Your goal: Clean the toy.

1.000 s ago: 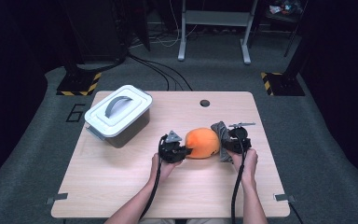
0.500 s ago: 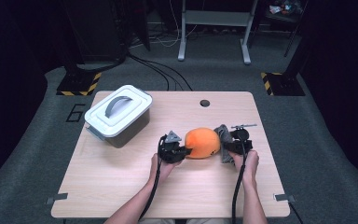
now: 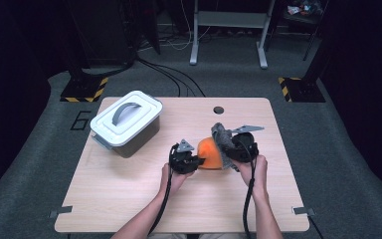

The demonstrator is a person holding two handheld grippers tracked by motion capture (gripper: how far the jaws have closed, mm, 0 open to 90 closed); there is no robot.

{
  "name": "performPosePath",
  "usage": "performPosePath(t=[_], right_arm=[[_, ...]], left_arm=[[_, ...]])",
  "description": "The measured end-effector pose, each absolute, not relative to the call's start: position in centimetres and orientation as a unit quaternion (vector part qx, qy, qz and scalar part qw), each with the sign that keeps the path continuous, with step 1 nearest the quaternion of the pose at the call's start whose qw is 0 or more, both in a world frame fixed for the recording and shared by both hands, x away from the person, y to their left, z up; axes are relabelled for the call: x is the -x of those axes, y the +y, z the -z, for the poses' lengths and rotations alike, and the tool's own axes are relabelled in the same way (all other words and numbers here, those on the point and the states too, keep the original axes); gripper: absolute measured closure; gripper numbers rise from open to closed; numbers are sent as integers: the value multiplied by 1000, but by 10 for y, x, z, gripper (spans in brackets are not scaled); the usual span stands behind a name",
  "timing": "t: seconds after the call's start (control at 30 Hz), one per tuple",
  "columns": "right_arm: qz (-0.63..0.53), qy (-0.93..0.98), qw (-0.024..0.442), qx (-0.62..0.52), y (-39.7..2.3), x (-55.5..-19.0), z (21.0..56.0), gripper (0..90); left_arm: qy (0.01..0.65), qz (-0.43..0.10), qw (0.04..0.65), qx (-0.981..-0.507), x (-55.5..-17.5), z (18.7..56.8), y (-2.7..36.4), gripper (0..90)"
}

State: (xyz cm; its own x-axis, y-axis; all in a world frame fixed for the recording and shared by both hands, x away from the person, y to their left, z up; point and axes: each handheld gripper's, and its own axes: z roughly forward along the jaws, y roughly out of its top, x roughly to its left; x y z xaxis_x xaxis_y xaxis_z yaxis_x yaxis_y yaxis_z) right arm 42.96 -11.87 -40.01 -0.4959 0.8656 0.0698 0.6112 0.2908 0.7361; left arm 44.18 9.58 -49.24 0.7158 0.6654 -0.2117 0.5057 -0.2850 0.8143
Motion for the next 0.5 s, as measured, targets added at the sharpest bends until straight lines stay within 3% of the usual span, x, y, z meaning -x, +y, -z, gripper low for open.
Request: performPosePath(t=[0.3,0.5], right_arm=[[-362,802,166,-446,-84,-428,402,730],[-343,807,190,-442,-81,-432,408,736]], left_arm=[[361,-88,467,-803,-442,492,97,780],[363,-89,470,-800,-442,492,97,779]])
